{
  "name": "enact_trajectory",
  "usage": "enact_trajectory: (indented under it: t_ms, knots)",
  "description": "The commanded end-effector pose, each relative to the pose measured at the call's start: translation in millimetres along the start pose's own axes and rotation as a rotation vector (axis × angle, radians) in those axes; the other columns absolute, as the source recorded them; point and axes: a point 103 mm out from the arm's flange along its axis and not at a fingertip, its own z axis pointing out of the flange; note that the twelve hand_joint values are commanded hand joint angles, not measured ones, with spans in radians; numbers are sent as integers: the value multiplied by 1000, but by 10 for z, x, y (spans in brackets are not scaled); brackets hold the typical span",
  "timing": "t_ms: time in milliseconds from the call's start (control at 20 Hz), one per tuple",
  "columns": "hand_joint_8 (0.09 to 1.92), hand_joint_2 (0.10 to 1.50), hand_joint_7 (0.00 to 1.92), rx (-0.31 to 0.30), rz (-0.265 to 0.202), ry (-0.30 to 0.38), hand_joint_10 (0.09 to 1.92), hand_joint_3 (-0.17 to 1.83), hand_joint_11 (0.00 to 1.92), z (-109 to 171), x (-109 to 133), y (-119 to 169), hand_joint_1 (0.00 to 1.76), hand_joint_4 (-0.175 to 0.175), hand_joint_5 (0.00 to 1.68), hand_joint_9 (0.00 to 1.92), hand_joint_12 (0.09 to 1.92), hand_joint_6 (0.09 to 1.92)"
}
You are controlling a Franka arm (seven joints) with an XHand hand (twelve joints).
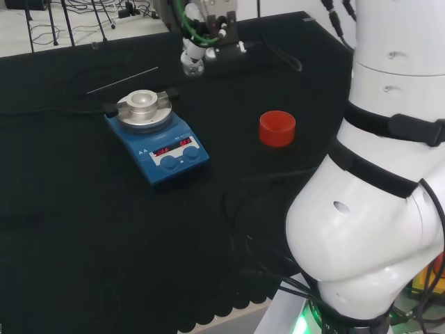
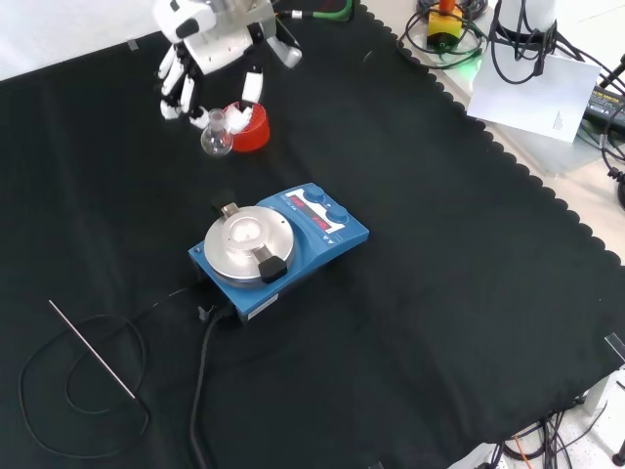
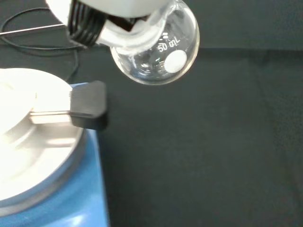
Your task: Place the round-bottom flask on the heater.
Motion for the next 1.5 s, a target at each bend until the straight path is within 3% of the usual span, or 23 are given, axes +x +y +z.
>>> enact_trajectory:
  t_ms: [50,650,1500]
  knots:
    - [612,710,553,31,-71,-29,496,713,634,77,506,170,1075,175,1098,842,1186,1003]
    - [610,707,549,49,-119,-70,493,718,634,104,936,313,1075,175,1098,841,1184,1005]
    - [608,702,543,66,-154,-109,490,726,629,249,1238,281,1077,175,1101,838,1183,1005]
